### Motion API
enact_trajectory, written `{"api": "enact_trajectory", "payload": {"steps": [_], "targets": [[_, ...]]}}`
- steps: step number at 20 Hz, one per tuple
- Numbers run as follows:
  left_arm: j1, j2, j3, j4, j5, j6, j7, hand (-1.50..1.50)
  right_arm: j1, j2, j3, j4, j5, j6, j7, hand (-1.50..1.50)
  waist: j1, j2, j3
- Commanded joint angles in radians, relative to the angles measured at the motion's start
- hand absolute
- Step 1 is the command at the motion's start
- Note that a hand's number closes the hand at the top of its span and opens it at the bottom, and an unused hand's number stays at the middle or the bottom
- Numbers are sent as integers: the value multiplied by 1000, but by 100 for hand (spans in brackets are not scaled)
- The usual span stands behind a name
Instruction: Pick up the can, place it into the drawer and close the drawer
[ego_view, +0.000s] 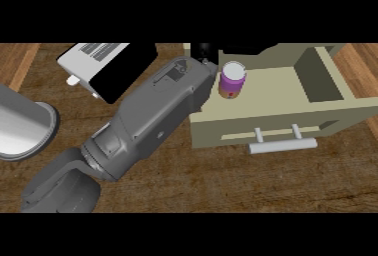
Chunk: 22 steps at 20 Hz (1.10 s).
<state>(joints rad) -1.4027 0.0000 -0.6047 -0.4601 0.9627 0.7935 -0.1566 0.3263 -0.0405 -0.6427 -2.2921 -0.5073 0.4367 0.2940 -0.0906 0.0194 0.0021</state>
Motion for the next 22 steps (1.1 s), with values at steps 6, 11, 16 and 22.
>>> {"api": "enact_trajectory", "payload": {"steps": [6, 11, 16, 22], "targets": [[5, 0, -8, -47, 66, -1, -79, -150, -103, -95, 6, -79, 212, 63, -122, -150, 7, 3, 0], [-23, 0, 8, -6, 72, -21, -122, -150, -132, -67, 68, -116, 383, 76, -199, -150, 30, 1, -1], [-80, 0, -5, -6, 85, 16, -93, -150, -227, -48, 240, -133, 644, 52, -201, -150, 56, 1, -1], [-38, 0, 15, -5, 87, -35, -105, -150, -298, -56, 374, -47, 929, -5, -250, -150, 85, -9, -2]]}}
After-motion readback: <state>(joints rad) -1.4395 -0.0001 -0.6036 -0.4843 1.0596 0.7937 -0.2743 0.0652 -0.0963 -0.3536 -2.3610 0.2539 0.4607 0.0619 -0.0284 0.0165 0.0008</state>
